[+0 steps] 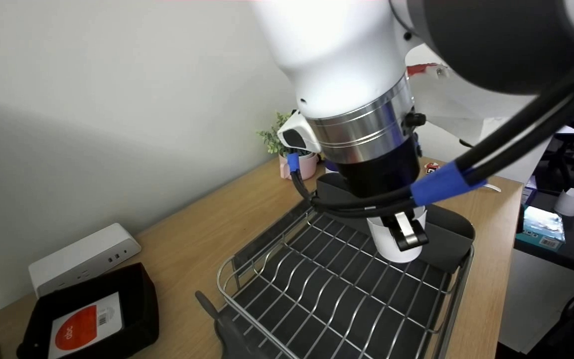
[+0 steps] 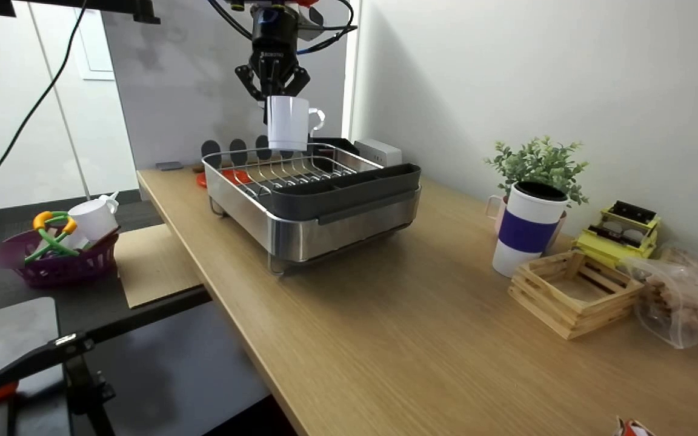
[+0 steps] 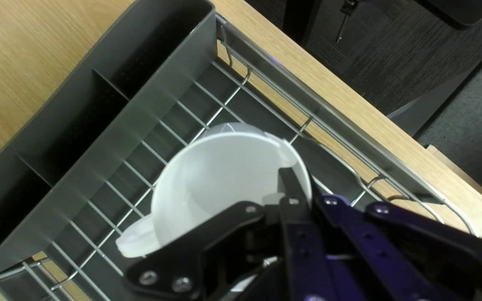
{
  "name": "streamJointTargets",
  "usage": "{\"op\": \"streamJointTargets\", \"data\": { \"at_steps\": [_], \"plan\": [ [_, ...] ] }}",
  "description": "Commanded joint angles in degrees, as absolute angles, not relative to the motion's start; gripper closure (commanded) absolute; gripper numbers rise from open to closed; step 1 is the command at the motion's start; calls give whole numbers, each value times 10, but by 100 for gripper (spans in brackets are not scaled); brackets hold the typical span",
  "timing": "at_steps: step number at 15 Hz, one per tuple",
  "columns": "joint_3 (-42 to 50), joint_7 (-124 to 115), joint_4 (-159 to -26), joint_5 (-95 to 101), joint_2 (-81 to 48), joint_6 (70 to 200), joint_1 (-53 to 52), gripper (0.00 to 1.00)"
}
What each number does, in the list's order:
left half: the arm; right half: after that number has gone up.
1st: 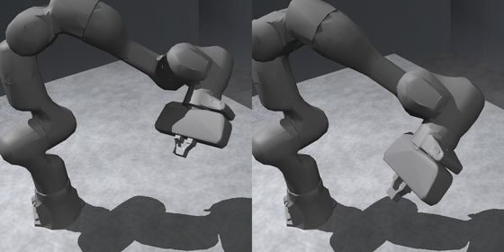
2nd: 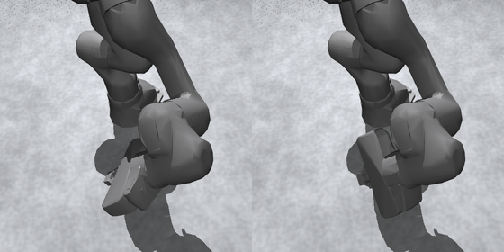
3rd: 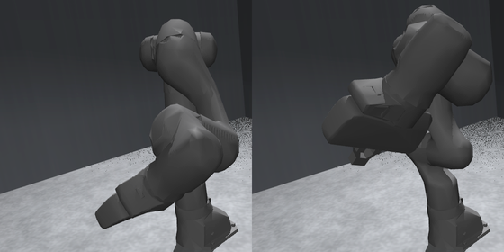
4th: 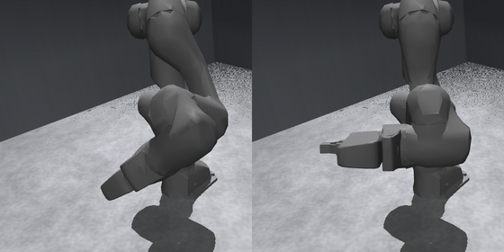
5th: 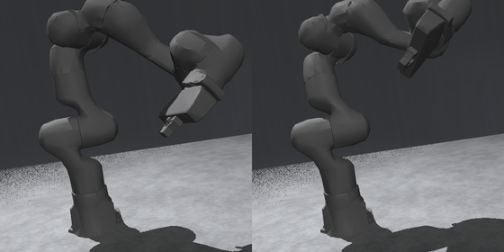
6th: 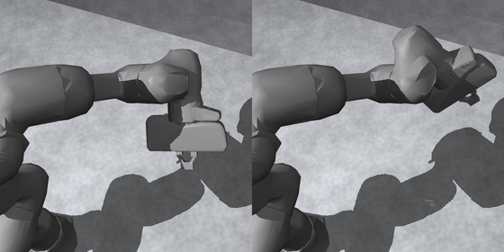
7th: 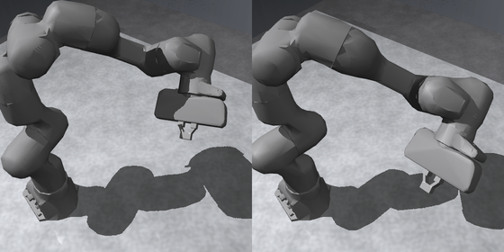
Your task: Remove the white mug from the dish rack and place it on the right side of the countertop
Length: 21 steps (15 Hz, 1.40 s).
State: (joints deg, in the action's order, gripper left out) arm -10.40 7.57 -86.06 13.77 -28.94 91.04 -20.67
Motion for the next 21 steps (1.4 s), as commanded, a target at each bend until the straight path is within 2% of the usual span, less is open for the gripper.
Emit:
{"op": "streamJointTargets", "data": {
  "at_steps": [1, 16, 21],
  "plan": [
    [-110, 76, -849, 140, -297, 903, -202, 99],
    [-110, 39, -895, 150, -180, 935, -195, 99],
    [-104, 28, -913, 123, -123, 992, -161, 99]
  ]
}}
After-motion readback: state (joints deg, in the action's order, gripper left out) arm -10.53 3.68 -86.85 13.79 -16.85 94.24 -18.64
